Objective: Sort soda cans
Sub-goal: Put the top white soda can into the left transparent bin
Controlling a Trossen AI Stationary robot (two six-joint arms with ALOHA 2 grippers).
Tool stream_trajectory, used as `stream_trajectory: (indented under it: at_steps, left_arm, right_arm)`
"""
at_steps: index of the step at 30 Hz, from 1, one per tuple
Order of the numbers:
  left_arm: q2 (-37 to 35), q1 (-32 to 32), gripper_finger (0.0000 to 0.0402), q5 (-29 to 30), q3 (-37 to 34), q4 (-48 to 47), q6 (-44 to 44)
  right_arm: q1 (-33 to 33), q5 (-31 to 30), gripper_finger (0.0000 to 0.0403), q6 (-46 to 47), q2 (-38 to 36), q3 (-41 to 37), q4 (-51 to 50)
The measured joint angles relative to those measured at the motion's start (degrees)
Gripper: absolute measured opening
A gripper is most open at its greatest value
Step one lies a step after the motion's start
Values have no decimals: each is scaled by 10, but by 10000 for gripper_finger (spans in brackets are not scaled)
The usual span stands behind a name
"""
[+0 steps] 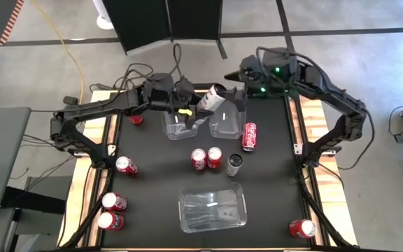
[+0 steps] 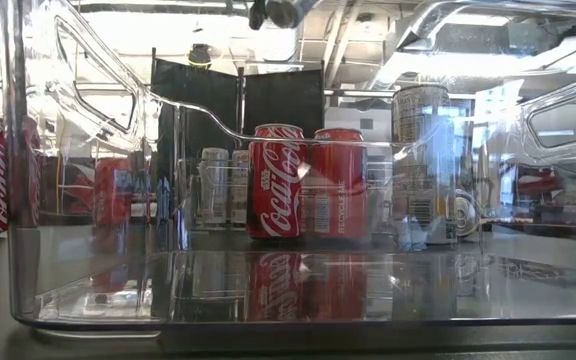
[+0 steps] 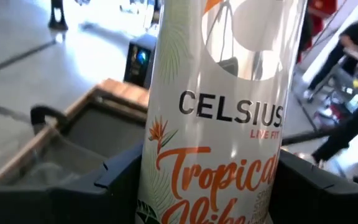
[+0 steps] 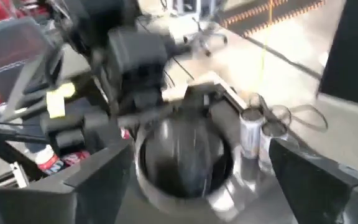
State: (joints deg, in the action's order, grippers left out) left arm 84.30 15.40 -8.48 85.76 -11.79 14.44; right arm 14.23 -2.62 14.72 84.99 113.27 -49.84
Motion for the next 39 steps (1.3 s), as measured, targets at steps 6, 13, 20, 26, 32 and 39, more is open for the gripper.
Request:
stream_trajectory:
  at_steps: [6,13,20,26,32,39]
  left_arm:
    - [-17,16,253,7,0,22,-12]
    - [-49,23,253,47,1,55,4]
    - [-54,5,253,43,1,131,2]
    - [-54,-4,253,46,1,161,11]
    - [-53,-16,253,56,1,174,13]
    - [-53,-30,253,77,1,175,9]
  right_arm:
    - [1,-47,342,21,-19,-4,-65]
    - [-45,-49,335,13,-51,-106,37]
    - [-92,-67,331,-56,-98,-263,327]
    - [-85,-63,331,-73,-94,-344,444]
    - [-82,-33,331,-66,-68,-355,539]
    - [-57,-17,331,-23,-49,-354,609]
